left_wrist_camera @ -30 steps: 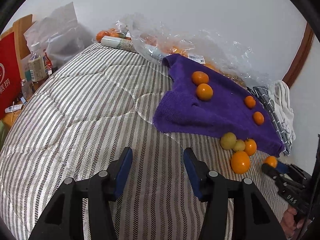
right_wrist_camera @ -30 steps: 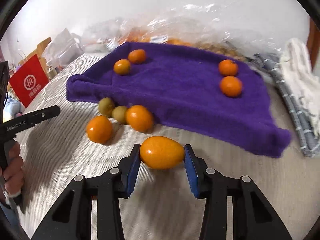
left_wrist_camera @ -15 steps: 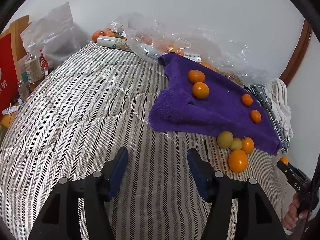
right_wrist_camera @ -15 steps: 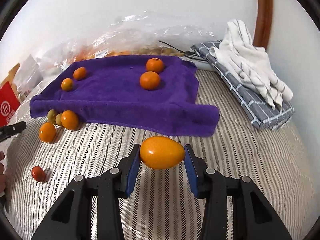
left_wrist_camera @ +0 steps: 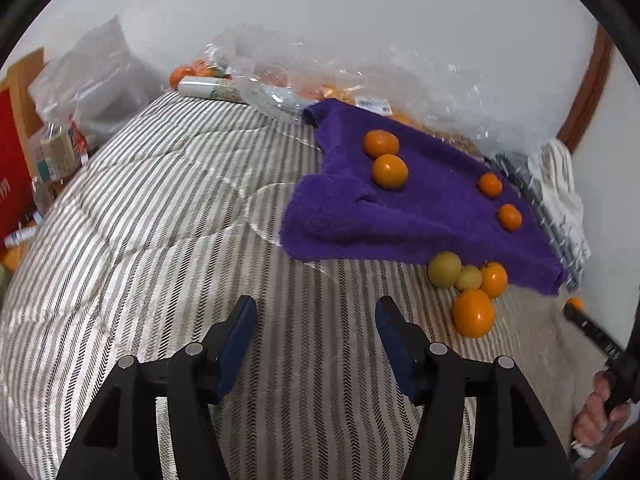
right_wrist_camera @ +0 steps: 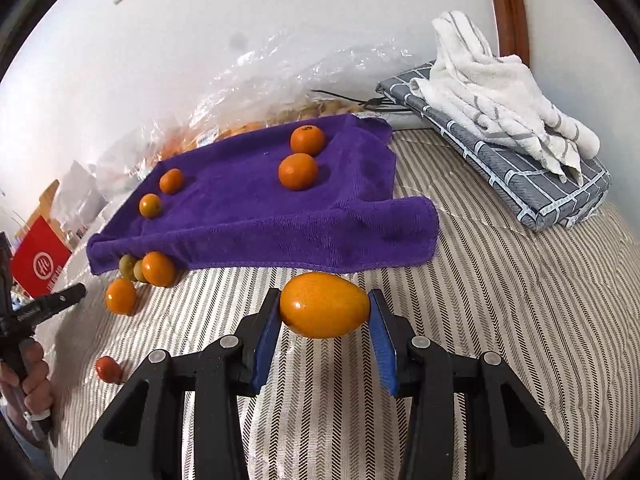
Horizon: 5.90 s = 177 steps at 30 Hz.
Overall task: Organize fruits
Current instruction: 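Lift the oval kumquat with the right gripper while the left gripper grasps an orange, then carry the kumquat onto the purple towel with the right gripper while the left carries the orange there, then open the right gripper to release the kumquat while the left gripper releases the orange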
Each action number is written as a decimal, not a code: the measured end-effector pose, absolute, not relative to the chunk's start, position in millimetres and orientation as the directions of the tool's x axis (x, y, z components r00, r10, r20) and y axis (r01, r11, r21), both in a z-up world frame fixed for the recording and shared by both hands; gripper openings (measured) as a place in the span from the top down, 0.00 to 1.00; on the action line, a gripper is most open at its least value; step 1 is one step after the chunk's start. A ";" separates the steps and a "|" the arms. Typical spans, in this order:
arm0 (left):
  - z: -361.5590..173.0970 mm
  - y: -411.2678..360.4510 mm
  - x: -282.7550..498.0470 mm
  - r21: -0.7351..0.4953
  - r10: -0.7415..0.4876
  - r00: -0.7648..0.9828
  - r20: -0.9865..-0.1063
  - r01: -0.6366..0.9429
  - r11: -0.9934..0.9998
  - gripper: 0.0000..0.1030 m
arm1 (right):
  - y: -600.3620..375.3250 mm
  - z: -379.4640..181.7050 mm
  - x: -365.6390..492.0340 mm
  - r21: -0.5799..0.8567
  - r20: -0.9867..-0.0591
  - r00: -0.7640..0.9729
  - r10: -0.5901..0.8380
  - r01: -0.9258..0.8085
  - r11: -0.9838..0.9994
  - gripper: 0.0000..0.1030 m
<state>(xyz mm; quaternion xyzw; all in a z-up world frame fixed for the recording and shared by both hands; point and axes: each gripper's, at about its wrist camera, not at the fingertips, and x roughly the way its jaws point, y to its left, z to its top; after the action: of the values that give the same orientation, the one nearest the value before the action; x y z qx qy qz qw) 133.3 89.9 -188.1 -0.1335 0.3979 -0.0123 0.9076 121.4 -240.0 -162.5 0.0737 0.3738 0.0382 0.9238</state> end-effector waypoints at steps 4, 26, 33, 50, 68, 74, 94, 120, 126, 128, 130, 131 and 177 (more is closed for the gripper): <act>-180.2 69.8 127.3 -0.257 -0.173 0.675 -0.717 -0.025 0.966 0.42 | -243.5 -162.4 121.3 0.199 -0.677 0.719 0.156 -0.025 0.980 0.59; -172.2 12.2 136.0 -0.335 -0.332 0.630 -0.703 0.118 0.935 0.44 | -235.3 -162.2 121.8 0.149 -0.688 0.715 0.124 -0.028 0.988 0.59; -182.9 -1.3 147.3 -0.325 -0.323 0.624 -0.711 0.115 0.939 0.50 | -233.3 -162.8 122.9 0.144 -0.692 0.711 0.122 -0.030 0.989 0.59; -175.1 6.8 138.3 -0.348 -0.328 0.706 -0.628 0.122 0.929 0.70 | -232.2 -162.3 122.4 0.148 -0.687 0.715 0.129 -0.036 0.988 0.59; -124.7 71.3 137.2 -0.413 -0.294 0.768 -0.568 0.042 0.910 0.70 | -214.4 -106.1 127.8 0.089 -0.644 0.758 0.098 -0.053 0.995 0.59; -96.3 67.8 164.6 -0.369 -0.261 0.790 -0.555 0.048 0.928 0.70 | -202.9 -79.5 154.6 0.084 -0.609 0.788 0.087 -0.045 0.995 0.59; -140.7 47.9 226.9 -0.227 -0.195 0.789 -0.583 0.072 0.971 0.70 | -197.7 -129.8 235.0 0.102 -0.638 0.763 0.105 -0.052 0.993 0.59; -163.8 49.6 243.2 -0.204 -0.151 0.730 -0.666 0.015 0.979 0.70 | -206.8 -155.5 248.5 0.047 -0.705 0.708 0.045 -0.016 0.999 0.59; -165.1 47.1 243.1 -0.195 -0.145 0.731 -0.667 0.016 0.981 0.70 | -203.1 -159.3 250.5 0.034 -0.718 0.695 0.040 -0.022 0.999 0.59; -165.6 45.4 242.6 -0.185 -0.137 0.732 -0.667 0.016 0.983 0.70 | -202.1 -162.2 252.1 0.032 -0.728 0.685 0.038 -0.021 0.999 0.59; -166.0 45.0 242.8 -0.182 -0.135 0.732 -0.668 0.016 0.983 0.70 | -200.5 -165.4 253.3 0.024 -0.736 0.676 0.033 -0.022 0.999 0.59; -166.0 44.9 242.7 -0.183 -0.136 0.733 -0.667 0.016 0.983 0.70 | -199.8 -166.7 254.0 0.020 -0.739 0.673 0.030 -0.023 1.000 0.59; -149.4 49.1 229.4 -0.181 -0.091 0.816 -0.571 -0.017 0.983 0.54 | -188.3 -149.2 235.8 -0.058 -0.668 0.744 -0.025 -0.018 0.998 0.37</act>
<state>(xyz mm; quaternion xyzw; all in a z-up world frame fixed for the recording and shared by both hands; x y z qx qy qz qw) 229.4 49.1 -149.4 -0.0889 0.3031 -0.0196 0.9486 235.8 -188.3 -149.2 -0.0304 0.3578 -0.0018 0.9333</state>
